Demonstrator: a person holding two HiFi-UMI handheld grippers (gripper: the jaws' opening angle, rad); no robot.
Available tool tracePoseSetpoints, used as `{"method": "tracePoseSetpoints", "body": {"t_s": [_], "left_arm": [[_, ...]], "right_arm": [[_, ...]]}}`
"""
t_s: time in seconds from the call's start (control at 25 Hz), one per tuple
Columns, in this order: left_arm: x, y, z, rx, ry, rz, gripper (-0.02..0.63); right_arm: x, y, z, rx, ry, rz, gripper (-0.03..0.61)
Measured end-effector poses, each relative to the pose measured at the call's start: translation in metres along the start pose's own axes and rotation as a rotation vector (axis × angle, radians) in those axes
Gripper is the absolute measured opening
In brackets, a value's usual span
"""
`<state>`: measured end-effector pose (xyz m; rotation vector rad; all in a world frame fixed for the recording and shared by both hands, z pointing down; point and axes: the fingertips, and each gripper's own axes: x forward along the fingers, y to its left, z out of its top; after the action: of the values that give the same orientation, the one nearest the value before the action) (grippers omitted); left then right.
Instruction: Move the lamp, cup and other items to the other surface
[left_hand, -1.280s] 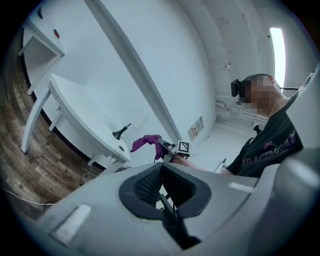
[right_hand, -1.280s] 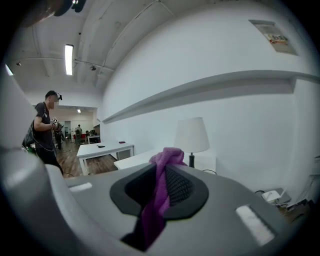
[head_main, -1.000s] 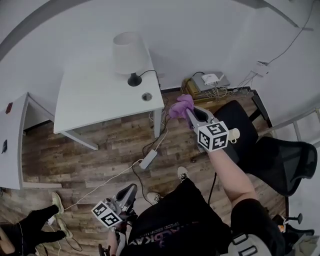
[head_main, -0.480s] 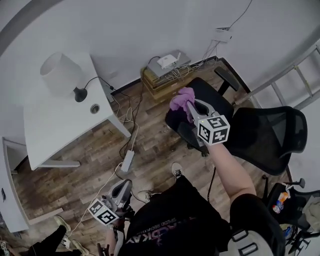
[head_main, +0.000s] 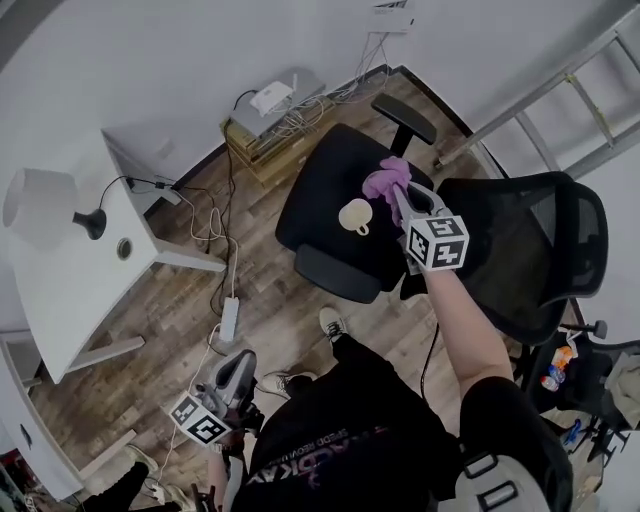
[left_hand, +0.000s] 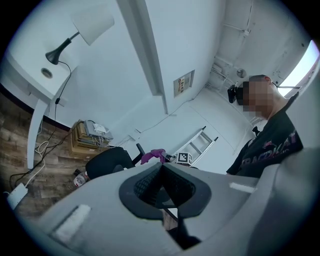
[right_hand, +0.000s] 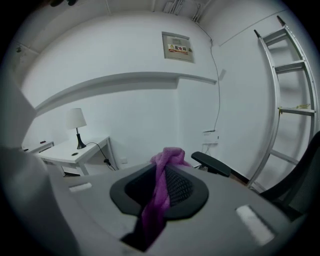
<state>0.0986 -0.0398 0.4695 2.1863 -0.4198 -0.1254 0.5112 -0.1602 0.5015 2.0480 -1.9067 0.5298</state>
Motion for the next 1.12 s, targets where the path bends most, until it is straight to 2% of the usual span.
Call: {"method": "tracePoseSetpoints", "body": {"t_s": [0.24,0.48,0.92,1.12], "left_arm": [[0.053,-0.001,-0.016,-0.02,0.045,-0.007,-0.005],[0.093,-0.001,-0.035,-0.048,0.081,0.01,-0.005],[0.1,-0.003,-0.052,-0.086,0.092,0.11,-0.005],[0.094,-0.002,-0.05,-0.092,0.096,0.15,-0.005]], "right_arm": [[0.004,-0.07,-0.047,0.038,0.079,-0.063,0.048],[0.026,-0.115,-0.118,0.096,0.212,-0.087,0.049],[0.066,-0.14,-0.224,0.17,0.427,-0.079,0.052],[0.08,-0.132,-0.252,0.208,0.494,-0.065,0.063]]}}
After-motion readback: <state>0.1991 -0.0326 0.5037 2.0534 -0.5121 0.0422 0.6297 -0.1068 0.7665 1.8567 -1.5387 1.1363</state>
